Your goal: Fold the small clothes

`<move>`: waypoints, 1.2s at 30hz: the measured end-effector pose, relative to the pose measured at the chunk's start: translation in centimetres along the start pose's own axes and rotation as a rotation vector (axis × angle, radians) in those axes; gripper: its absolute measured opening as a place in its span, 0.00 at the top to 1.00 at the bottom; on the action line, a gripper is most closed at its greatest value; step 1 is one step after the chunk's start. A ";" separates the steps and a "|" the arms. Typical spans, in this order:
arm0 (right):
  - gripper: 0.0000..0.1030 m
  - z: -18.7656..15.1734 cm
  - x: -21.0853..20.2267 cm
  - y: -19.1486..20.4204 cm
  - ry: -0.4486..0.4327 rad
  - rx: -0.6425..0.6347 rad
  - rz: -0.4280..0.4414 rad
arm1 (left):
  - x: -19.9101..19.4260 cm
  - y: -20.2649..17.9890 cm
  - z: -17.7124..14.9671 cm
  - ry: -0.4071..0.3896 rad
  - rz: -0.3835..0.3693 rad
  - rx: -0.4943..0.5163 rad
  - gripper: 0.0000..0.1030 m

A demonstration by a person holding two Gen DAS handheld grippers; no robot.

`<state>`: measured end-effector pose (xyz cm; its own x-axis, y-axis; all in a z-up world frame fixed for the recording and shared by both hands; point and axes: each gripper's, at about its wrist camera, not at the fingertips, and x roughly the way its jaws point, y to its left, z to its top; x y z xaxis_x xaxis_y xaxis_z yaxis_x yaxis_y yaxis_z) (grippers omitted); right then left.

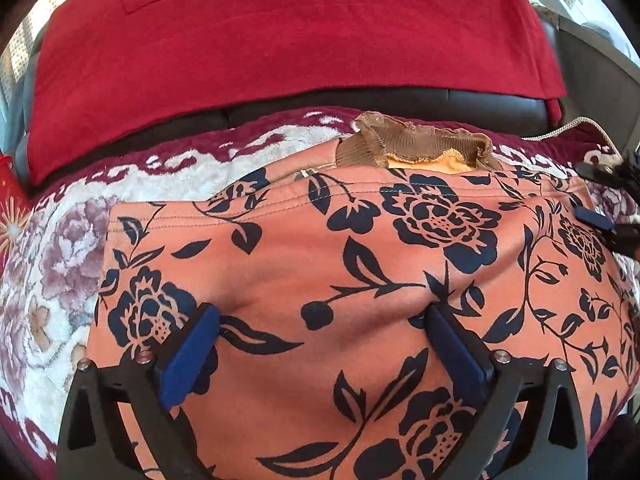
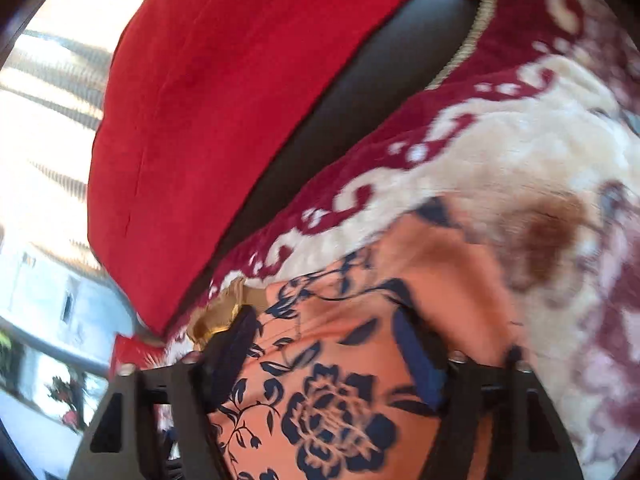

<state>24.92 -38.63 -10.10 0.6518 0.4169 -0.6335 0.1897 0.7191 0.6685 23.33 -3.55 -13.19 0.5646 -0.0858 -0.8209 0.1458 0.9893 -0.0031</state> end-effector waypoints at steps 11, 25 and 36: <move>0.18 -16.3 -10.9 -0.1 0.042 -0.097 0.106 | -5.4 0.9 -7.2 -0.033 0.049 -0.033 0.01; 0.17 -18.5 -9.6 -6.6 -0.007 0.121 0.202 | -11.6 0.0 -10.3 -0.040 0.070 -0.066 0.01; 0.16 -18.5 -10.7 -8.8 -0.001 0.136 0.312 | -12.0 -2.9 -10.5 -0.029 0.105 0.004 0.01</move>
<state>2.71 -39.14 -16.46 0.6947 0.6045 -0.3899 0.0774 0.4761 0.8760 7.57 -4.17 -9.37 0.6003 0.0153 -0.7996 0.0878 0.9925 0.0849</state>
